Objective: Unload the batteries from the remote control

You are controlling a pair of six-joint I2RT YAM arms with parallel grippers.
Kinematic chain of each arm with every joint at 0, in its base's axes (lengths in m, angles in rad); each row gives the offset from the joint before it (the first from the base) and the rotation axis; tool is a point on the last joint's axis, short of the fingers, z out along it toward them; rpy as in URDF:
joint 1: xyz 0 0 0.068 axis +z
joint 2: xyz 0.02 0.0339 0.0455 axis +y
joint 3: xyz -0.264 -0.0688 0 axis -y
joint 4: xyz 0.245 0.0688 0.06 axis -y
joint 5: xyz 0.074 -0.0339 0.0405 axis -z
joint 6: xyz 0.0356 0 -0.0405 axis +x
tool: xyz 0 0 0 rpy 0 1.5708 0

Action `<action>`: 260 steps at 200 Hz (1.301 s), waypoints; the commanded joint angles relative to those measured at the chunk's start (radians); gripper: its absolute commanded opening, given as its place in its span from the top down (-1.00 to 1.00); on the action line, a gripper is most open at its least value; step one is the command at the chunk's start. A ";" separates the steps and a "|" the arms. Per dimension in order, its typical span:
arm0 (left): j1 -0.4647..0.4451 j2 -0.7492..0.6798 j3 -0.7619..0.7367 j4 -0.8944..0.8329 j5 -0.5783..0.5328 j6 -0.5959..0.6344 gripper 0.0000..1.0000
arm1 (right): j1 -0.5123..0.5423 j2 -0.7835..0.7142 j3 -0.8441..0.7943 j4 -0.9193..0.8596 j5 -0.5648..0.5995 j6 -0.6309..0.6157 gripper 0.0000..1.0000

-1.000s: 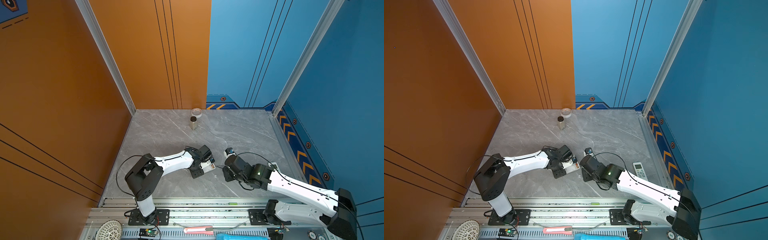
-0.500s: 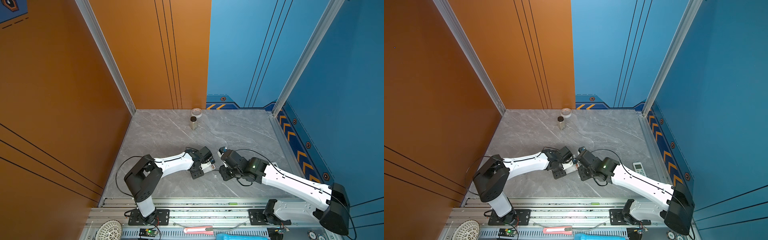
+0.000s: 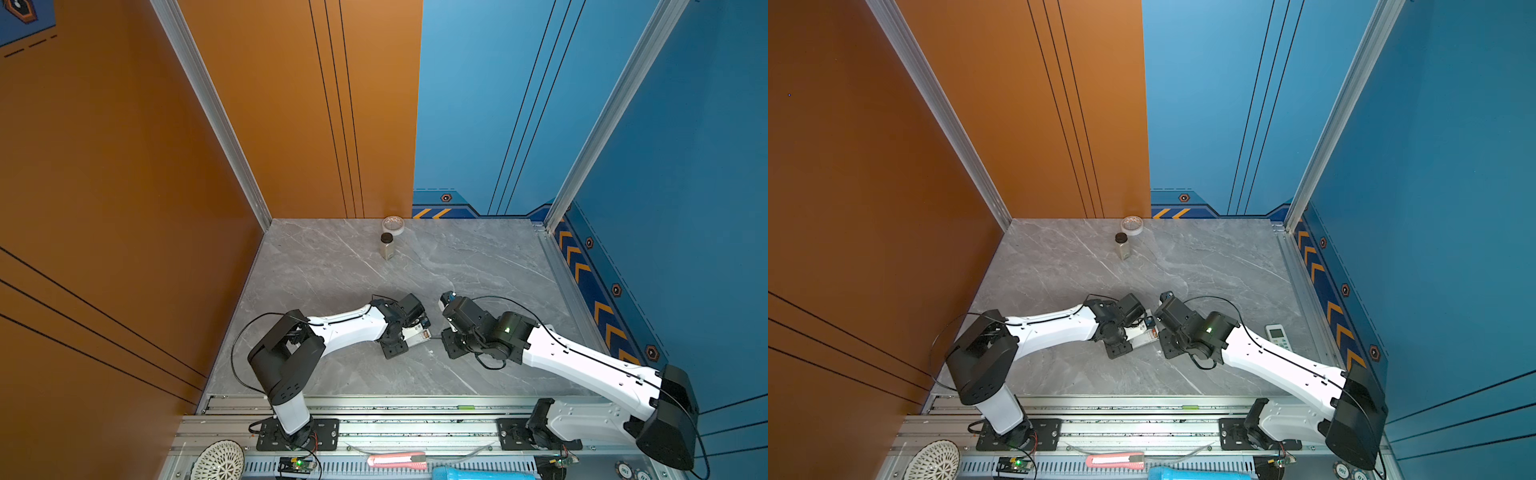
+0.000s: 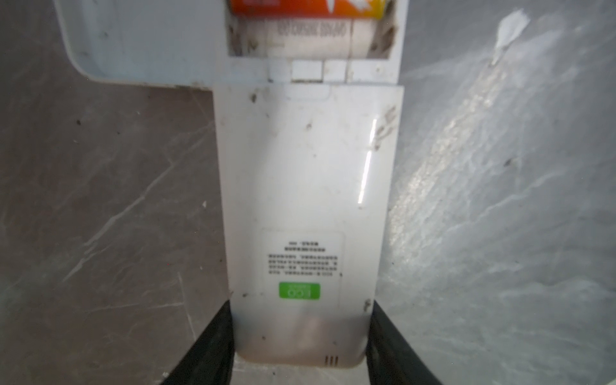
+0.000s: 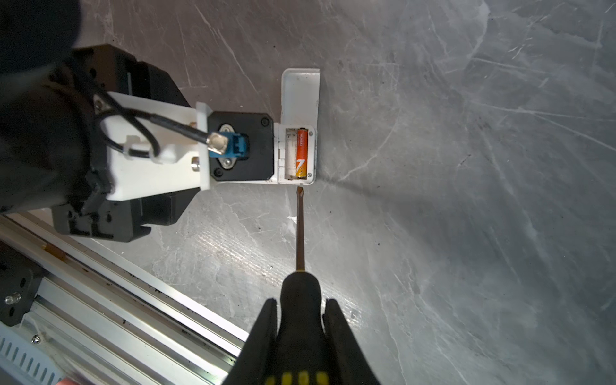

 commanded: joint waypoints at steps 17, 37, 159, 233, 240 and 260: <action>-0.012 -0.029 -0.019 0.001 -0.012 -0.002 0.32 | -0.005 0.029 0.043 -0.002 0.034 -0.019 1.00; -0.012 -0.030 -0.019 0.003 -0.012 -0.002 0.32 | -0.006 0.040 0.051 0.006 0.026 -0.027 1.00; -0.009 -0.031 -0.026 0.010 -0.005 0.005 0.32 | -0.027 0.065 0.053 0.033 0.017 -0.024 1.00; -0.006 -0.037 -0.030 0.013 -0.006 0.005 0.32 | -0.026 0.080 0.011 0.036 0.001 -0.015 1.00; -0.006 -0.037 -0.030 0.011 -0.007 0.005 0.32 | -0.027 0.084 0.009 0.032 0.004 -0.016 1.00; -0.005 -0.039 -0.032 0.011 -0.012 0.008 0.32 | -0.028 0.088 0.000 0.030 -0.003 -0.022 1.00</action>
